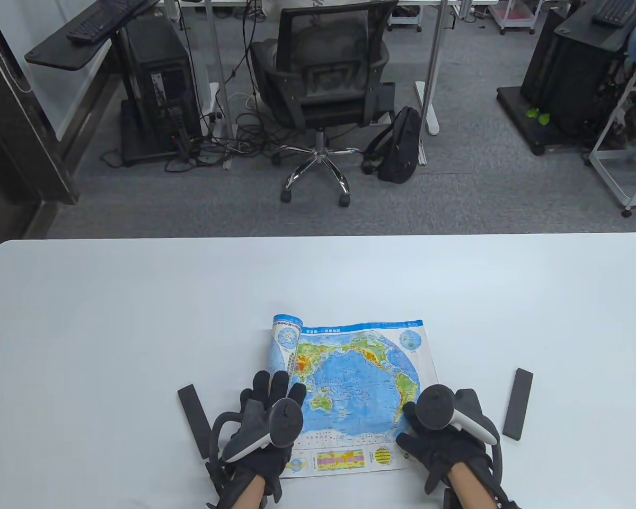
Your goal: Unroll map and secure with paperweights
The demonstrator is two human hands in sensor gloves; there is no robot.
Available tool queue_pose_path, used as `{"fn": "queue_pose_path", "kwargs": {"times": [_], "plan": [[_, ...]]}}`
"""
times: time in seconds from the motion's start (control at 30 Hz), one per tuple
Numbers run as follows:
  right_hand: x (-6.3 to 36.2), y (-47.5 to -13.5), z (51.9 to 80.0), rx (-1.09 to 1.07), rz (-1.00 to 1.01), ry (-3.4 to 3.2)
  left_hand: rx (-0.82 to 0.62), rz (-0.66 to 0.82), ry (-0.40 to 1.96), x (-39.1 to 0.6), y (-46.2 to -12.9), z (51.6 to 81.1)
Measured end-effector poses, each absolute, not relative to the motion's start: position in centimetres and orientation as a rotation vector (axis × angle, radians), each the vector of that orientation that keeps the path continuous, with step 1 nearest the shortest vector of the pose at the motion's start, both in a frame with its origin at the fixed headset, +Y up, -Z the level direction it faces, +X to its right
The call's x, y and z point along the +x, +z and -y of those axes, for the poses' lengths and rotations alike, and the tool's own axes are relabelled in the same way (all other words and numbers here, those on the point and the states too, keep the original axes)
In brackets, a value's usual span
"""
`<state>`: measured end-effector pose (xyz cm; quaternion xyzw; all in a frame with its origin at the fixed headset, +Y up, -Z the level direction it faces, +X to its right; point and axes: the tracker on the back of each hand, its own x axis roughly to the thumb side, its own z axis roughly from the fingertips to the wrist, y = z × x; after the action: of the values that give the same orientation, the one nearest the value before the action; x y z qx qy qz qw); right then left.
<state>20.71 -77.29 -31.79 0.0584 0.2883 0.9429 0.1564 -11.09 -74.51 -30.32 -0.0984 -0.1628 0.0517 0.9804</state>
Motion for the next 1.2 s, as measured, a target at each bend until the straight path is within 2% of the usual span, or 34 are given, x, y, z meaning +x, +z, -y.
{"fn": "queue_pose_path", "kwargs": {"times": [0.13, 0.27, 0.43, 0.57, 0.87, 1.1, 1.2], "plan": [[21.8, -31.9, 77.1, 0.126, -0.817, 2.663, -0.275, 0.219, -0.021, -12.1, -30.3, 74.2], [22.5, -32.0, 77.0, 0.096, -0.821, 2.654, -0.365, 0.093, 0.037, -14.1, -30.7, 75.4], [22.3, -32.0, 77.1, 0.088, -0.847, 2.744, -0.454, 0.048, 0.083, -14.8, -31.2, 77.3], [22.2, -31.9, 77.3, 0.085, -0.847, 2.745, -0.389, 0.053, 0.008, -13.9, -31.4, 77.2], [22.4, -32.0, 77.3, 0.089, -0.841, 2.740, -0.371, 0.021, -0.041, -12.8, -31.9, 77.3], [22.4, -32.0, 77.3, 0.090, -0.832, 2.748, -0.492, -0.043, -0.165, -11.2, -33.5, 76.7], [22.4, -32.0, 77.2, 0.086, -0.830, 2.745, -0.526, -0.074, -0.219, -9.0, -35.0, 75.7]]}}
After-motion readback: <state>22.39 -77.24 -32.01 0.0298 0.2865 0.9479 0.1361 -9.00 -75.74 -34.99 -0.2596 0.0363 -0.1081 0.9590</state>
